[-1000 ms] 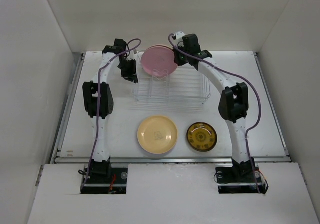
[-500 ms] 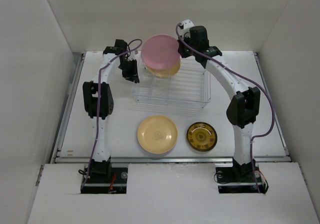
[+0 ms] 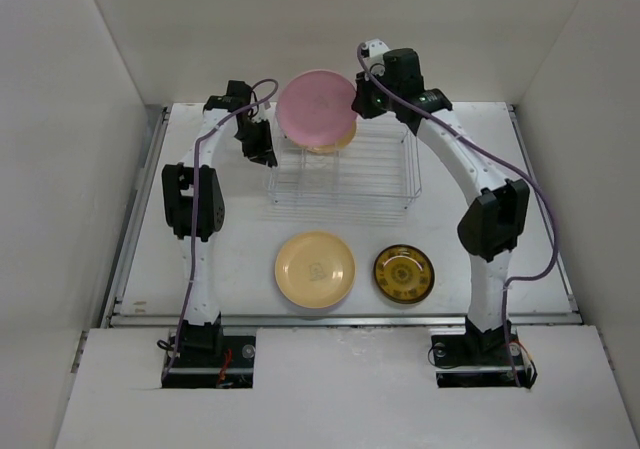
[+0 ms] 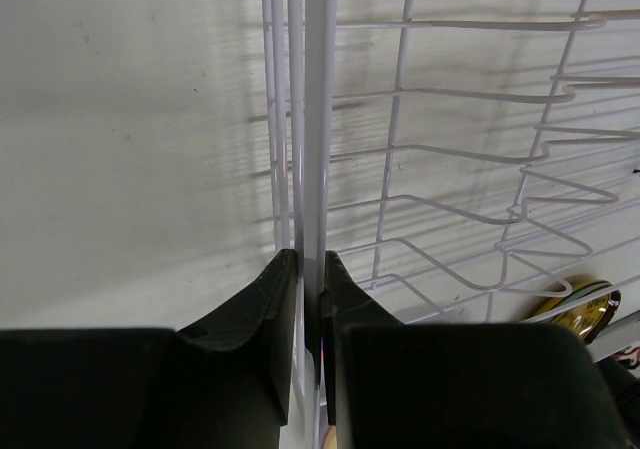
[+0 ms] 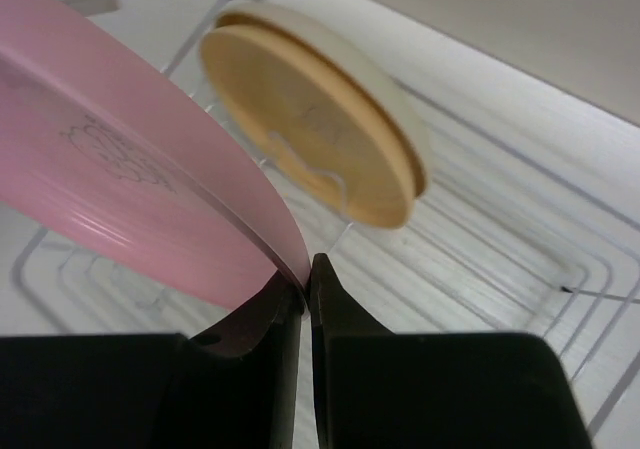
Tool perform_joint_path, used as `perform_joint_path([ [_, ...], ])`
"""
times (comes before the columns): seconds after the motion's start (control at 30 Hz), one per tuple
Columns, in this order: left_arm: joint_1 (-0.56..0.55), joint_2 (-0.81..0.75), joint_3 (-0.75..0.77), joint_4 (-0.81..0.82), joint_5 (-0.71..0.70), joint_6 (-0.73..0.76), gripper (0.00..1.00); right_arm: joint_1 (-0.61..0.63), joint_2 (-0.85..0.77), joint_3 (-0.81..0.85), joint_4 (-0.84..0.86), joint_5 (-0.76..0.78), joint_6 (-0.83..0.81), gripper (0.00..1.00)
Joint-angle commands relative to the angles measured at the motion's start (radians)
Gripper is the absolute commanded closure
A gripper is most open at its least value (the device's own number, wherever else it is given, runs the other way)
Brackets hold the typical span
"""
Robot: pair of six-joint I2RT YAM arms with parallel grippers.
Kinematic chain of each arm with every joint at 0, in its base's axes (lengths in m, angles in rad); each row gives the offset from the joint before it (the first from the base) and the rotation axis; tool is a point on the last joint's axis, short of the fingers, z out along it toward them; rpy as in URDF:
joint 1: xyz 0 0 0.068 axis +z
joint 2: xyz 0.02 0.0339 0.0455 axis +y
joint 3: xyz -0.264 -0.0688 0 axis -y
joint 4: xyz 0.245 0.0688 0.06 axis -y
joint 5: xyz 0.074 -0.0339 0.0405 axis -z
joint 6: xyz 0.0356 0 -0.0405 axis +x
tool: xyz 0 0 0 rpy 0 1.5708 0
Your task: Unload the plates from the dish rack
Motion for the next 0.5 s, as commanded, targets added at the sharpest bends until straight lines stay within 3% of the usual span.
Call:
perform_joint_path([
  [0.0, 0.02, -0.019, -0.016, -0.069, 0.091, -0.082, 1.0, 0.005, -0.139, -0.021, -0.085, -0.213, 0.003, 1.0],
  [0.1, 0.02, 0.003, 0.019, -0.09, 0.066, -0.034, 1.0, 0.04, -0.205, -0.18, -0.168, -0.313, -0.03, 1.0],
  [0.27, 0.029, 0.013, 0.045, -0.103, 0.023, -0.014, 1.0, 0.181, -0.301, -0.454, -0.279, -0.216, -0.104, 1.0],
  [0.47, 0.029, 0.013, 0.067, -0.103, 0.023, -0.014, 1.0, 0.264, -0.28, -0.533, -0.354, -0.143, -0.082, 1.0],
])
